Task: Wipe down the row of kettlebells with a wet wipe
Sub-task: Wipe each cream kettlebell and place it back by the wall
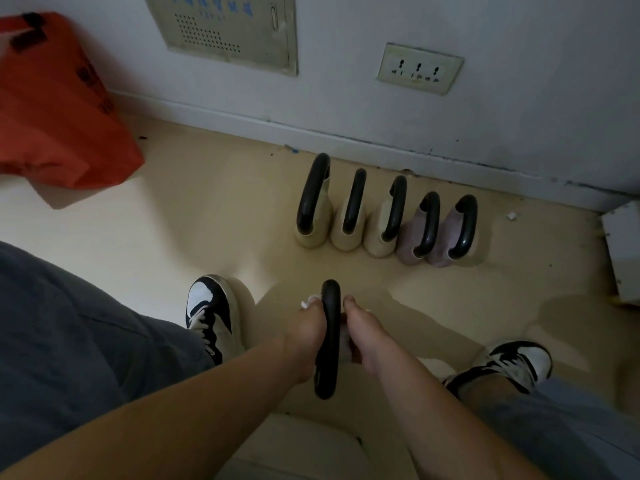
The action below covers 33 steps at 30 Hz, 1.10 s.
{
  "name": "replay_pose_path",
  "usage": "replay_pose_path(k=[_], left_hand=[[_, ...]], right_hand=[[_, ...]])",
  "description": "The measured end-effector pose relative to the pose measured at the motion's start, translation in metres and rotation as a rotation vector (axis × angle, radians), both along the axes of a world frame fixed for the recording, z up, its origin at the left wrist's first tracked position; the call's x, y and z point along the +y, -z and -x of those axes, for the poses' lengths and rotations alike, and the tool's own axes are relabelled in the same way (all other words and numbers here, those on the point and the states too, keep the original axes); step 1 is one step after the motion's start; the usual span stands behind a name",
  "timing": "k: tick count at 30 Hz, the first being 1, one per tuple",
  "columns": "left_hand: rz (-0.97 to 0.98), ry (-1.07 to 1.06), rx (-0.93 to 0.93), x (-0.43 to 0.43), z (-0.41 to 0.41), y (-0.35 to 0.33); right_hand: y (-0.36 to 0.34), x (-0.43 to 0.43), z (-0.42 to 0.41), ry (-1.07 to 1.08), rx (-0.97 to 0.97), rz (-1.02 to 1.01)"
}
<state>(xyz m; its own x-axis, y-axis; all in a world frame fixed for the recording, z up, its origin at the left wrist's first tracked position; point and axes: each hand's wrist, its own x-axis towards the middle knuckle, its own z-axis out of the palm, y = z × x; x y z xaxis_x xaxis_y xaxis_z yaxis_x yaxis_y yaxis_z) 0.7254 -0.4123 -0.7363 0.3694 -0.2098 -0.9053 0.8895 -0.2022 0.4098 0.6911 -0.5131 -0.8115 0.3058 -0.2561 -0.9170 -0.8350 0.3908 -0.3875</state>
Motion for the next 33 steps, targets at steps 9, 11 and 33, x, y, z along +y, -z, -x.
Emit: replay_pose_path(k=[9, 11, 33], left_hand=[[-0.049, -0.148, 0.073, -0.012, -0.007, -0.002], [-0.023, -0.136, 0.061, -0.009, -0.007, -0.007], [-0.131, -0.214, -0.112, 0.034, -0.141, -0.008]], right_hand=[[-0.016, 0.006, -0.013, 0.108, 0.027, -0.147], [-0.018, 0.010, -0.017, 0.115, 0.011, -0.144], [-0.076, 0.049, -0.156, 0.134, -0.114, -0.279]])
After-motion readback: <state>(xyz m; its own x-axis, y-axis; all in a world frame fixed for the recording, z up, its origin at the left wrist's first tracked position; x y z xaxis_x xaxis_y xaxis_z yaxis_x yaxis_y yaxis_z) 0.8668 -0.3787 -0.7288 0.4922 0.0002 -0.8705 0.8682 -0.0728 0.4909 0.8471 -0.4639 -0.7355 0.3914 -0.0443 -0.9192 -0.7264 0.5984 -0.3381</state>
